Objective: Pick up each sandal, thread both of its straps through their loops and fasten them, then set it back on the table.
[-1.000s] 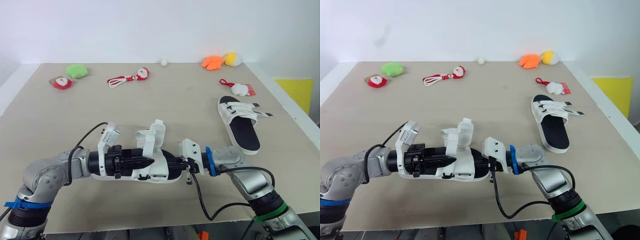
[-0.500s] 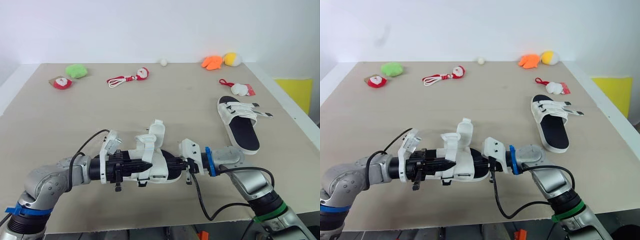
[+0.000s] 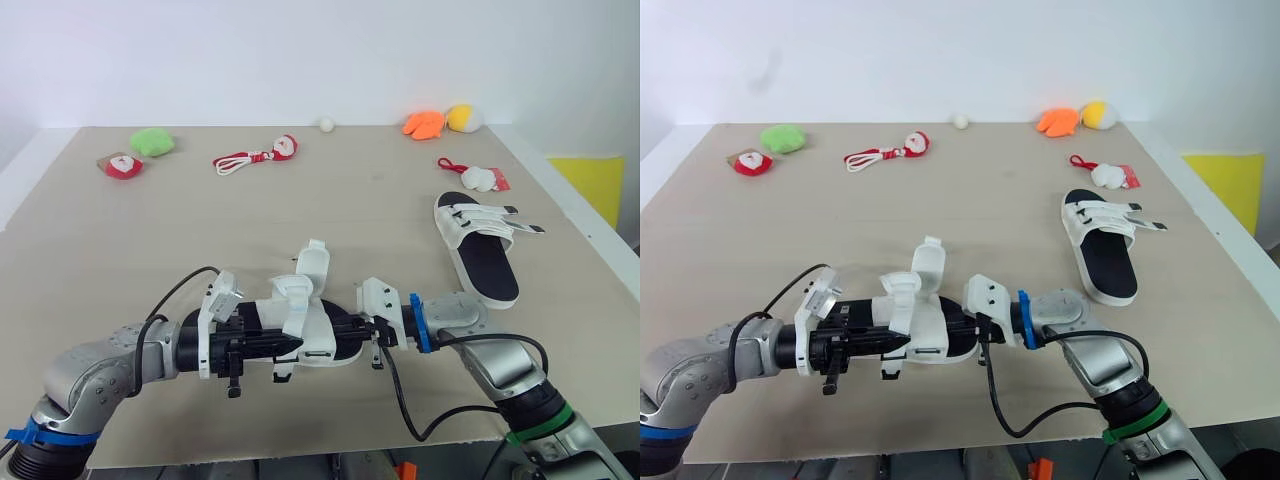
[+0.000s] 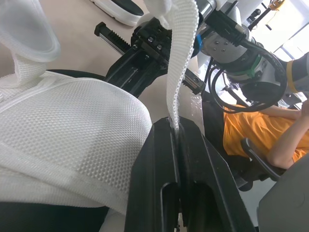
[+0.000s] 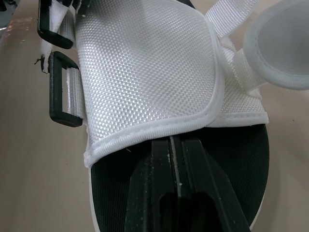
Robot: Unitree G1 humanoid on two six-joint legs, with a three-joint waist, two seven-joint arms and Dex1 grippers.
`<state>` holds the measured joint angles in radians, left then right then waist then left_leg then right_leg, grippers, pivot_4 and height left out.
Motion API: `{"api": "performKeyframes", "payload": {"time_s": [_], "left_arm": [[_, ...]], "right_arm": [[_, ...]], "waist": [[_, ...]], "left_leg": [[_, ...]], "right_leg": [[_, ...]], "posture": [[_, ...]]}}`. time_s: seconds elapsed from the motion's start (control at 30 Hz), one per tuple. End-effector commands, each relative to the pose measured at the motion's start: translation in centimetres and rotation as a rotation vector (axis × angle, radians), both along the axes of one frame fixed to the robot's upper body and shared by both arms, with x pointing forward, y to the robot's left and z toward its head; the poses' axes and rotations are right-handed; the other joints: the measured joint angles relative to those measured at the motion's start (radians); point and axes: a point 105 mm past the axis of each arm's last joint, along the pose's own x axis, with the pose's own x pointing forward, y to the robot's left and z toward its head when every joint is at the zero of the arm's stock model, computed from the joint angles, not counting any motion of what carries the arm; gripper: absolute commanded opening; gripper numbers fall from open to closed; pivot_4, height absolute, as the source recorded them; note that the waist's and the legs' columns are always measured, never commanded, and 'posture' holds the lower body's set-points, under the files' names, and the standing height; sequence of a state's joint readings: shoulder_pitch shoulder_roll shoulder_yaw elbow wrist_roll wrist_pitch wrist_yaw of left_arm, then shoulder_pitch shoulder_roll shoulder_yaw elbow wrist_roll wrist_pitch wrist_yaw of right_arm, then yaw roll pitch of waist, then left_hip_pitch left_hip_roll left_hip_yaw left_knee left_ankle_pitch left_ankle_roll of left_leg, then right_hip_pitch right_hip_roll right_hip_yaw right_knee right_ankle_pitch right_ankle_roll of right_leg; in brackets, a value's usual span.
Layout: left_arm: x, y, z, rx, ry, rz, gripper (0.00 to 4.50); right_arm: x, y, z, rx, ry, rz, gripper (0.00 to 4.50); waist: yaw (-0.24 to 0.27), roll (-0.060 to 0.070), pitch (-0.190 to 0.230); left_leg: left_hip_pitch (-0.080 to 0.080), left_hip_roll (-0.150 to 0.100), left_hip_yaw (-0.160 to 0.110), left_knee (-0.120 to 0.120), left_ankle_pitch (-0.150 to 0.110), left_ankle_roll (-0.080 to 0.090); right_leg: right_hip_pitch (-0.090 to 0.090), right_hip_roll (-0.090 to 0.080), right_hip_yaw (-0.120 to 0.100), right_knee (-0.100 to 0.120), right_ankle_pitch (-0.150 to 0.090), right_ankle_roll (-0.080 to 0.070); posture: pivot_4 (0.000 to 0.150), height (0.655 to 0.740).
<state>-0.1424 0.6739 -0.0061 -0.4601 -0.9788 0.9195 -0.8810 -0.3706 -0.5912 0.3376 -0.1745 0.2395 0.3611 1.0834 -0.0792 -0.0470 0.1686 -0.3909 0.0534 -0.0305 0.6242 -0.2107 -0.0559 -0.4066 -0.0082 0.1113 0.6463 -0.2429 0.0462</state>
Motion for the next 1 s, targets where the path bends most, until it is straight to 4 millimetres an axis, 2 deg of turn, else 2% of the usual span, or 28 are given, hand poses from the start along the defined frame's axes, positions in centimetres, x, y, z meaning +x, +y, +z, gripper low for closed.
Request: {"api": "performKeyframes", "payload": {"time_s": [0.03, 0.23, 0.27, 0.43, 0.63, 0.7, 0.73, 0.77, 0.87, 0.9, 0.93, 1.0], "left_arm": [[-0.1, 0.2, 0.3, 0.014, -0.025, -0.009, 1.37], [0.6, 0.2, 1.2, -0.009, -0.062, 0.009, 4.13], [0.9, 0.2, 1.4, -0.016, -0.067, 0.015, 4.46], [1.8, 0.1, 2.7, -0.054, -0.077, 0.021, 4.46], [1.5, -0.2, 2.3, -0.036, -0.073, -0.012, 4.46], [1.1, -0.2, 2.1, -0.033, -0.06, -0.024, 3.54], [0.7, -0.1, 1.9, -0.023, -0.05, -0.04, 3.26], [0.4, 0.0, 1.6, -0.006, -0.041, -0.051, 2.67], [-0.2, 0.3, 0.7, 0.046, -0.041, -0.072, 1.5], [-0.2, 0.3, 0.6, 0.048, -0.045, -0.07, 0.77], [-0.2, 0.4, 0.6, 0.048, -0.051, -0.066, 0.23], [-0.1, 0.6, 0.8, 0.051, -0.065, -0.058, 0.23]], "right_arm": [[0.3, -0.9, -2.2, -0.064, 0.067, -0.059, 0.0], [0.3, -0.8, -2.1, -0.06, 0.066, -0.06, 0.0], [0.3, -0.8, -2.1, -0.059, 0.066, -0.06, 0.0], [0.3, -0.8, -2.2, -0.058, 0.065, -0.062, 0.0], [0.3, -0.8, -2.2, -0.057, 0.065, -0.065, 0.0], [0.3, -0.8, -2.2, -0.057, 0.065, -0.067, 0.0], [0.3, -0.9, -2.2, -0.057, 0.065, -0.068, 0.0], [0.3, -0.9, -2.2, -0.057, 0.065, -0.069, 0.0], [0.3, -0.9, -2.2, -0.058, 0.065, -0.067, 0.0], [0.3, -0.9, -2.2, -0.058, 0.065, -0.066, 0.0], [0.3, -0.9, -2.2, -0.058, 0.065, -0.065, 0.0], [0.4, -0.8, -2.2, -0.058, 0.064, -0.063, 0.0]], "waist": [[0.0, 0.0, 0.0], [0.001, 0.0, 0.0], [0.001, 0.0, 0.0], [0.0, 0.0, 0.0], [-0.001, 0.0, 0.0], [-0.001, 0.0, 0.0], [-0.001, 0.0, 0.0], [-0.001, 0.0, 0.0], [-0.001, 0.0, 0.0], [-0.001, 0.0, 0.0], [-0.001, 0.0, 0.0], [-0.001, 0.0, 0.0]], "left_leg": [[0.0, 0.0, 0.0, 0.0, 0.0, 0.0], [0.0, 0.0, 0.0, 0.001, 0.0, 0.0], [0.0, 0.0, 0.0, 0.001, 0.0, 0.0], [0.0, 0.0, 0.0, 0.001, 0.0, 0.0], [0.0, 0.0, 0.0, 0.001, 0.0, 0.0], [0.0, 0.0, 0.0, 0.001, 0.0, 0.0], [0.0, 0.0, 0.0, 0.001, 0.0, 0.0], [0.0, 0.0, 0.0, 0.001, 0.0, 0.0], [0.0, 0.0, 0.0, 0.0, 0.0, 0.0], [0.0, 0.0, 0.0, 0.0, 0.0, 0.0], [0.0, 0.0, 0.0, 0.001, 0.0, 0.0], [0.0, 0.0, 0.0, 0.001, 0.0, 0.0]], "right_leg": [[0.0, 0.0, 0.0, 0.0, 0.0, 0.0], [0.0, 0.0, 0.0, 0.0, 0.0, -0.001], [0.0, 0.0, 0.0, 0.0, 0.0, -0.001], [0.0, 0.0, 0.0, 0.0, 0.0, -0.001], [0.0, 0.001, 0.0, 0.0, 0.001, -0.001], [0.0, 0.001, 0.0, 0.0, 0.001, -0.001], [0.0, 0.001, 0.0, 0.0, 0.001, -0.001], [0.0, 0.001, 0.0, 0.0, 0.001, -0.001], [0.0, 0.001, 0.0, 0.0, 0.001, -0.001], [0.0, 0.001, 0.0, 0.0, 0.0, -0.001], [0.0, 0.001, 0.0, 0.0, 0.0, -0.001], [0.0, 0.001, 0.001, 0.0, 0.0, -0.001]], "posture": [[0.15, 0.74], [0.15, 0.74], [0.15, 0.74], [0.15, 0.74], [0.15, 0.74], [0.15, 0.74], [0.15, 0.74], [0.15, 0.74], [0.15, 0.74], [0.15, 0.74], [0.15, 0.74], [0.15, 0.74]]}}
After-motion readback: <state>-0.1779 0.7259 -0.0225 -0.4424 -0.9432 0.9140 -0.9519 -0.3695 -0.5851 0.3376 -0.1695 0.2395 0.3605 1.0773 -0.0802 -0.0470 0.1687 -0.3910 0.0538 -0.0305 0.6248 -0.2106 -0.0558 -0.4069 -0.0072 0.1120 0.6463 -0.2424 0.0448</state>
